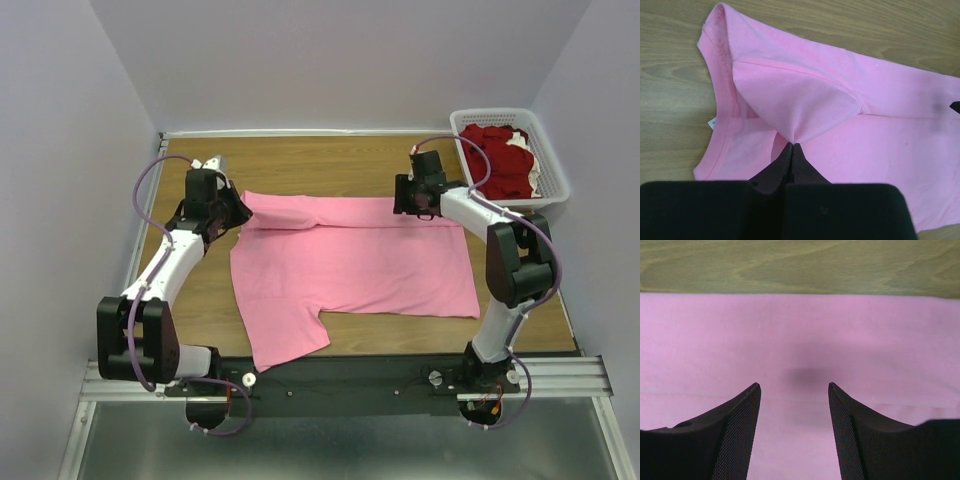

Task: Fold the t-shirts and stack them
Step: Fold the tshirt

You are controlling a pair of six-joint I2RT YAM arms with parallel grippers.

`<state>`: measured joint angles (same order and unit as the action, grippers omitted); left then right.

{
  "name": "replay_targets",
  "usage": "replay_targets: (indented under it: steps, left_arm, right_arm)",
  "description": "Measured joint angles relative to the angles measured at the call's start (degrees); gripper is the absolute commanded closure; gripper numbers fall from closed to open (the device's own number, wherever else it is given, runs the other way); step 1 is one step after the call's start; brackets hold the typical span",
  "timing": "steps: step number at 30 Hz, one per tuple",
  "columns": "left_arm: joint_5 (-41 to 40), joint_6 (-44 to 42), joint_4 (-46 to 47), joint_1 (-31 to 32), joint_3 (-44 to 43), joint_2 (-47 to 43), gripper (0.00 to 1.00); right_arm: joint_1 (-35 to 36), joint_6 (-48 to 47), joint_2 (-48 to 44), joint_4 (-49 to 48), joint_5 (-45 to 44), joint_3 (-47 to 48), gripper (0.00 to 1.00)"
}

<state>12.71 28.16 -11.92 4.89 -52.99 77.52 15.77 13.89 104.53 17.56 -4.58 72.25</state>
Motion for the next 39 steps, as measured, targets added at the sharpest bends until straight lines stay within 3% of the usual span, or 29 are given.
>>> replay_targets:
  steps: [21, 39]
  left_arm:
    - [-0.07, 2.38, -0.70, 0.87, 6.84, -3.39, 1.00]
    - [-0.13, 7.72, 2.19, 6.67, 10.38, -5.09, 1.00]
  right_arm:
    - [-0.02, 1.16, 5.75, -3.30, 6.05, 0.00, 0.37]
    - [-0.02, 1.16, 6.49, -4.24, 7.28, 0.00, 0.37]
